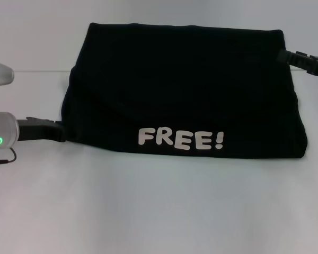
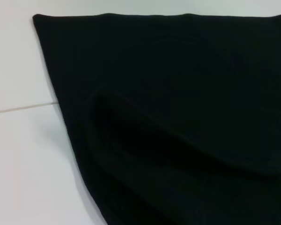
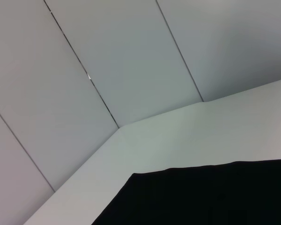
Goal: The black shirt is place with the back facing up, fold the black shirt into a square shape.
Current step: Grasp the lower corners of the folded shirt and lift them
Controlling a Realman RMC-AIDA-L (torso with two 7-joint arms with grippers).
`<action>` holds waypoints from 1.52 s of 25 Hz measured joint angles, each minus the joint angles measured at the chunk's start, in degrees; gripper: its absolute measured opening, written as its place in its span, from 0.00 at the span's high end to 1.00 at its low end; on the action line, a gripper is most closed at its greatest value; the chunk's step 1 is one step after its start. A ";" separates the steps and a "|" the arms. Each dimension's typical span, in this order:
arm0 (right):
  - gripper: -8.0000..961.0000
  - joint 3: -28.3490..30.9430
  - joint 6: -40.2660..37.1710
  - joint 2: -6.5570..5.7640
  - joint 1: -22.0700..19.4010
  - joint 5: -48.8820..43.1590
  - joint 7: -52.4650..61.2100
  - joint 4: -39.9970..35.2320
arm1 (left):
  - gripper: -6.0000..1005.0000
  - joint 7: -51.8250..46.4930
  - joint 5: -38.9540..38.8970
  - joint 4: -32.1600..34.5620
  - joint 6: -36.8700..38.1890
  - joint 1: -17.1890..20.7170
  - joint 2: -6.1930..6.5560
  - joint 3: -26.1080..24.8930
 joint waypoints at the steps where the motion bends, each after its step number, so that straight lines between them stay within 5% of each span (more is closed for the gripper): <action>1: 0.24 0.02 0.00 0.00 0.00 0.00 0.00 -0.01 | 0.26 0.46 0.03 -0.37 0.01 -0.13 0.05 0.05; 12: 0.24 -0.40 0.82 -0.28 -0.14 -0.75 1.76 -0.12 | 0.67 0.97 0.04 -1.22 -0.27 -0.78 0.19 0.05; 19: 0.24 -1.91 1.34 -2.94 -0.45 -10.15 10.12 -0.17 | 0.94 1.54 0.03 -1.11 -0.15 -1.11 0.25 0.03; 26: 0.24 -5.52 1.25 -5.05 -0.49 -20.01 20.38 -0.24 | 0.95 1.53 0.03 -0.70 0.69 -1.14 0.32 0.01; 38: 0.24 -11.16 0.89 -4.16 -0.35 -24.40 27.07 0.50 | 0.95 1.57 0.03 -0.96 0.38 -1.49 0.48 0.03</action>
